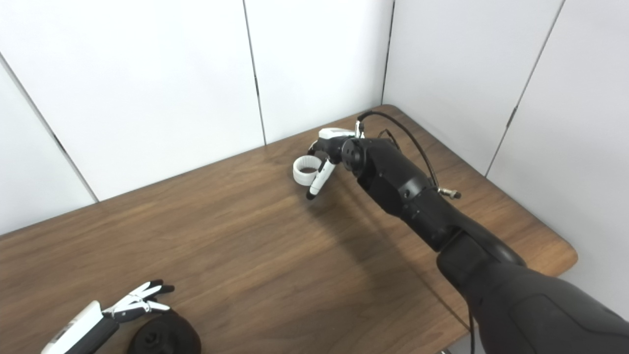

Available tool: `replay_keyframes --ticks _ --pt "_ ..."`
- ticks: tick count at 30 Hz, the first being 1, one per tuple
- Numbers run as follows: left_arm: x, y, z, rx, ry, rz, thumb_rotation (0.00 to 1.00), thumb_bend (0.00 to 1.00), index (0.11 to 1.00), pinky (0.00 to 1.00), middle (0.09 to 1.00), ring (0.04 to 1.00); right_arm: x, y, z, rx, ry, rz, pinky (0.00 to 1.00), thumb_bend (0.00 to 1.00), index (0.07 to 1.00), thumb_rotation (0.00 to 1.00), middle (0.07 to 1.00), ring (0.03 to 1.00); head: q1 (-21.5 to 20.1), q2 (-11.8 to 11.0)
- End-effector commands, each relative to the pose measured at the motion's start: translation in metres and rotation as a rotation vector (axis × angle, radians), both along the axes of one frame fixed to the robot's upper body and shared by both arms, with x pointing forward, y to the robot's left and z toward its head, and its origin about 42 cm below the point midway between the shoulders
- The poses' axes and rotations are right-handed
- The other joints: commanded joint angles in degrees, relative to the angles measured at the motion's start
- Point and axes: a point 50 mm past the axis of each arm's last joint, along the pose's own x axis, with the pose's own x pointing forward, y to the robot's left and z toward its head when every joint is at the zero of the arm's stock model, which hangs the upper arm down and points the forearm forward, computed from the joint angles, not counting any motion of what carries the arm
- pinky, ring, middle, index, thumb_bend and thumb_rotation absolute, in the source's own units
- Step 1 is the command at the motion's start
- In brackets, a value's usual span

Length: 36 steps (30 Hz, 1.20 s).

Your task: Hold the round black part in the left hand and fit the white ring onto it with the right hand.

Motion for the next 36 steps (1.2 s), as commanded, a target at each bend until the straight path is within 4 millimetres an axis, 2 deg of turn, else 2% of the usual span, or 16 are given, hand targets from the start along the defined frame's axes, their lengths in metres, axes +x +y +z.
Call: replay_keyframes --ticks 1,10,15,36 --pt "-0.002 0.008 -0.005 0.076 0.023 -0.011 0.07 0.52 0.488 0.82 0.921 0.977 0.007 -0.003 0.023 -0.022 -0.089 0.001 0.93 0.89 0.79 0.28 0.952 0.939 -0.1 0.0" --pt "-0.002 0.01 -0.005 0.074 0.024 -0.009 0.07 0.52 0.488 0.81 0.921 0.976 0.006 0.001 0.012 -0.025 -0.167 -0.005 0.88 0.82 0.652 0.18 0.895 0.898 0.3 0.4" --pt "-0.003 0.01 -0.004 0.077 0.02 -0.01 0.07 0.52 0.488 0.81 0.924 0.974 0.006 0.003 0.007 -0.013 -0.191 0.003 0.89 0.79 0.616 0.17 0.879 0.883 0.4 0.6" --pt "-0.006 0.012 -0.001 0.075 0.022 -0.008 0.07 0.52 0.488 0.82 0.928 0.977 0.011 0.02 -0.007 0.034 -0.179 0.009 0.87 0.83 0.648 0.21 0.873 0.872 1.4 1.7"
